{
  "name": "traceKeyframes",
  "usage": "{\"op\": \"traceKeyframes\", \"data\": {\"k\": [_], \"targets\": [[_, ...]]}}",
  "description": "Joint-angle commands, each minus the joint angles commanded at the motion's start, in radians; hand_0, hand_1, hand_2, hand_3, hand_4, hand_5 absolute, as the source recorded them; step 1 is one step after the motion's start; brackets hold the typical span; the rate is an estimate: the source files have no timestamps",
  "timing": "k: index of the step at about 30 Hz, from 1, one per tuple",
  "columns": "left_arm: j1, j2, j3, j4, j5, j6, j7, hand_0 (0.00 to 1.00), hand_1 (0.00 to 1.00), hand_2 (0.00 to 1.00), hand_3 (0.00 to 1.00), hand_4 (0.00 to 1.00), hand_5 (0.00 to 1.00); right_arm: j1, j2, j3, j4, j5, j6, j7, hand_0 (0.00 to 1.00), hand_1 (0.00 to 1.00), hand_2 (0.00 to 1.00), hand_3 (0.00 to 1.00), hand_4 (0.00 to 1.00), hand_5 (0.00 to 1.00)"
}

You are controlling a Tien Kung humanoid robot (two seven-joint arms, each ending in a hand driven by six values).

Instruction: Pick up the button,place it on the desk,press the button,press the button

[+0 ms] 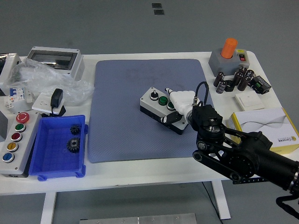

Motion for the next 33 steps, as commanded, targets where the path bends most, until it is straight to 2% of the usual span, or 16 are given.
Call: {"op": "traceKeyframes", "data": {"k": [1, 7, 8, 13, 14, 19, 20, 24, 25, 26, 33], "targets": [[0.000, 0.000, 0.001, 0.000, -0.001, 0.000, 0.000, 0.639, 0.645, 0.606, 0.637, 0.644, 0.376, 0.000, 0.000, -0.002, 0.000, -0.001, -0.002, 0.000, 0.239, 0.490, 0.485, 0.712, 0.641, 0.240], [0.000, -0.001, 0.007, 0.000, -0.009, 0.000, -0.003, 0.639, 0.645, 0.606, 0.637, 0.644, 0.376, 0.001, -0.001, -0.018, 0.006, -0.011, -0.015, 0.000, 0.239, 0.490, 0.485, 0.712, 0.641, 0.240], [0.000, -0.001, 0.009, 0.000, -0.012, 0.001, -0.004, 0.639, 0.645, 0.605, 0.637, 0.642, 0.376, 0.001, -0.002, -0.021, 0.009, -0.012, -0.017, 0.000, 0.246, 0.479, 0.421, 0.510, 0.623, 0.125], [0.000, -0.001, 0.018, 0.000, -0.022, 0.003, -0.009, 0.639, 0.645, 0.605, 0.637, 0.642, 0.376, 0.003, -0.008, -0.035, 0.023, -0.013, -0.028, 0.000, 0.246, 0.479, 0.421, 0.510, 0.623, 0.125], [0.001, -0.001, 0.019, 0.000, -0.023, 0.003, -0.009, 0.639, 0.645, 0.605, 0.637, 0.639, 0.372, 0.004, -0.009, -0.037, 0.026, -0.012, -0.031, 0.000, 0.248, 0.467, 0.382, 0.355, 0.630, 0.076], [0.002, 0.000, 0.019, 0.000, -0.023, 0.007, -0.011, 0.639, 0.645, 0.605, 0.637, 0.639, 0.372, 0.007, -0.014, -0.052, 0.037, -0.005, -0.046, 0.000, 0.248, 0.467, 0.382, 0.355, 0.630, 0.076], [0.002, 0.000, 0.018, 0.000, -0.023, 0.007, -0.011, 0.638, 0.645, 0.605, 0.637, 0.640, 0.374, 0.007, -0.016, -0.055, 0.039, -0.002, -0.052, 0.000, 0.238, 0.462, 0.376, 0.341, 0.581, 0.046], [0.002, -0.001, 0.017, 0.000, -0.022, 0.010, -0.012, 0.638, 0.645, 0.605, 0.637, 0.640, 0.374, 0.019, -0.034, -0.082, 0.059, 0.019, -0.094, 0.005, 0.238, 0.462, 0.376, 0.341, 0.581, 0.046], [0.002, -0.001, 0.015, 0.000, -0.021, 0.010, -0.011, 0.638, 0.645, 0.605, 0.637, 0.640, 0.374, 0.029, -0.044, -0.096, 0.068, 0.025, -0.110, 0.026, 0.238, 0.462, 0.376, 0.341, 0.581, 0.046], [0.002, -0.002, 0.014, 0.001, -0.020, 0.011, -0.011, 0.638, 0.645, 0.606, 0.637, 0.641, 0.375, 0.038, -0.053, -0.108, 0.075, 0.028, -0.124, 0.046, 0.244, 0.451, 0.366, 0.372, 0.409, 0.002], [0.001, -0.001, 0.007, 0.001, -0.013, 0.013, -0.010, 0.638, 0.645, 0.606, 0.639, 0.656, 0.391, 0.129, -0.115, -0.223, 0.108, 0.042, -0.245, 0.204, 0.263, 0.461, 0.375, 0.374, 0.419, 0.002]]}}
